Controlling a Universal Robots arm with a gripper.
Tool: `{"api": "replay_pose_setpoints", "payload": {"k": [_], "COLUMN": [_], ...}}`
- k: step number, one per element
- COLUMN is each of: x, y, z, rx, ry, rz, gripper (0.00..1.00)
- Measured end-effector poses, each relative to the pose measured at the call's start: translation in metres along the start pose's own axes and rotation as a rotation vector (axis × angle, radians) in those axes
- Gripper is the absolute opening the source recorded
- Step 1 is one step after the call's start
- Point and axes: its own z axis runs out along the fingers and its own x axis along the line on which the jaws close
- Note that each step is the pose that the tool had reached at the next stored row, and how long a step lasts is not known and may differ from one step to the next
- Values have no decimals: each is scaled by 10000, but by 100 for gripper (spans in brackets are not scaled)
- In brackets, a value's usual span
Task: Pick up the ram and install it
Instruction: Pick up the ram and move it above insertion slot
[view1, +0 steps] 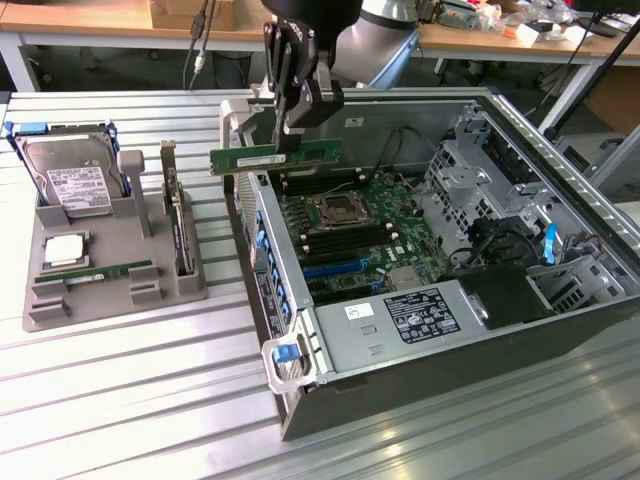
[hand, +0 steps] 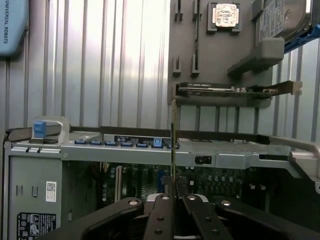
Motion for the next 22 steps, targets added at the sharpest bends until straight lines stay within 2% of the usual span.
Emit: {"api": "replay_pose_setpoints", "payload": {"k": [8,12,14,15,17,22], "x": [12,21,23,25,32,41], "y": [-243,-418,-456,-497,-637,-805], "z": [-10,-17,-18,-20,-26,-32], "rx": [-2,-4,-5,-5,-7,-8], "ry": [39,69,76,83,105,134], "rz": [1,3,4,3,5,5], "gripper": [12,12,12,12,12,12]}}
